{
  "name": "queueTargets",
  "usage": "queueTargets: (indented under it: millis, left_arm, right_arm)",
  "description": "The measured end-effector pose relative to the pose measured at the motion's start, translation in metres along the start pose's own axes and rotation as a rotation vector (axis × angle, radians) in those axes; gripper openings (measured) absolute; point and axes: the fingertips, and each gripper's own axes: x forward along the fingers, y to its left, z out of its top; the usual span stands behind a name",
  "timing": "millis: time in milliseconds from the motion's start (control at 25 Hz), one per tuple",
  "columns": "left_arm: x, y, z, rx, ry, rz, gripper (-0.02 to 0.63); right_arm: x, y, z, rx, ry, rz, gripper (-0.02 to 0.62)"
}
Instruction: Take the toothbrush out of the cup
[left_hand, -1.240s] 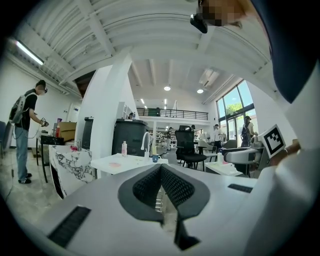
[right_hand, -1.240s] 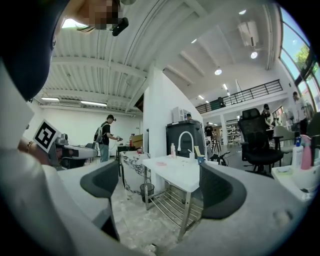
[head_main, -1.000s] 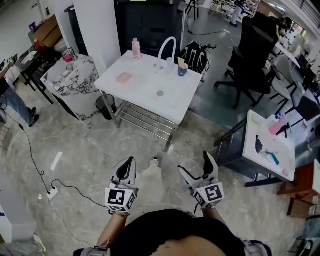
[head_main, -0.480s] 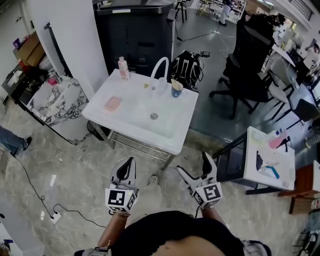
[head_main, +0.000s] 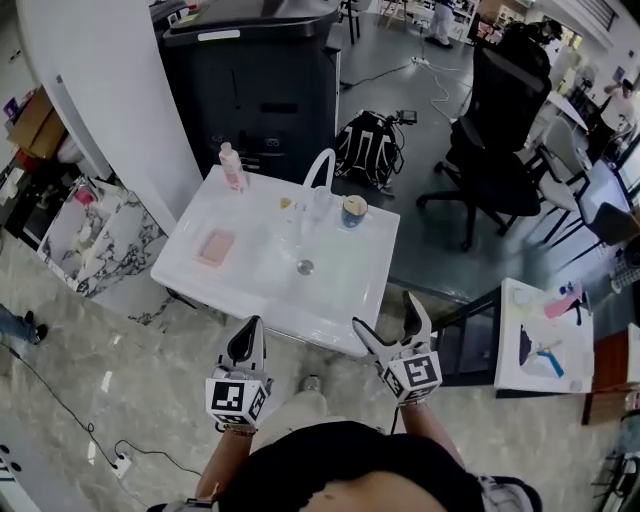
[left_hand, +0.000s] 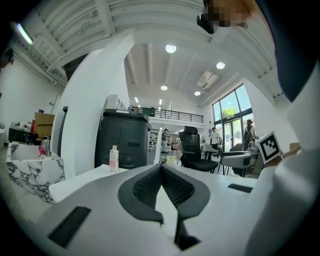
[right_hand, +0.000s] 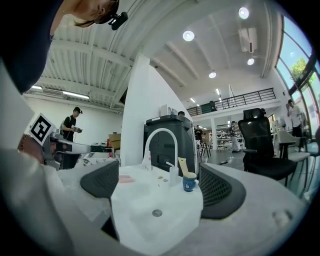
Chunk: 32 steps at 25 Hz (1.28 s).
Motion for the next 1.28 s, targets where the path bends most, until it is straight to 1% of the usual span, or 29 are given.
queueTargets:
  millis: [120,240,320,440,560,640,800,920,1040,1280]
  left_arm:
    - [0.021,0.016,0.006,0.008,-0.002,0.005,0.002]
    - [0.037,0.027,0.013,0.010,-0.012,0.017,0.002]
    - [0.041,0.028,0.014,0.004,-0.010,0.026,0.002]
    - [0.044,0.028,0.008,-0.011,0.018,0.036,0.002]
    - [0.041,0.030,0.002,-0.017,0.046,0.056,0.002]
    - [0.040,0.035,0.002,-0.018,0.054,0.084,0.002]
    - [0.042,0.051,0.005,-0.025,0.049,0.163,0.002]
    - [0.047,0.052,0.012,-0.031,0.031,0.212,0.002]
    - [0.049,0.056,0.015,-0.026,0.034,0.250,0.002]
    - [0.051,0.063,0.007,-0.037,0.063,0.322,0.002]
  right_arm:
    - [0.029,-0.014,0.006,-0.028,-0.008,-0.016,0.497]
    - [0.061,-0.030,0.008,-0.089,0.016,-0.032,0.497]
    - [0.080,-0.039,0.012,-0.101,0.015,-0.018,0.495]
    - [0.109,-0.054,0.014,-0.101,0.015,0.011,0.494]
    - [0.140,-0.070,0.009,-0.145,0.039,0.034,0.494]
    - [0.162,-0.084,0.003,-0.156,0.061,0.043,0.492]
    - [0.204,-0.109,-0.015,-0.124,0.087,0.050,0.480]
    - [0.230,-0.125,-0.035,-0.057,0.119,0.069,0.469]
    - [0.257,-0.136,-0.059,0.011,0.170,0.079,0.468]
    - [0.294,-0.144,-0.086,0.012,0.245,0.127,0.462]
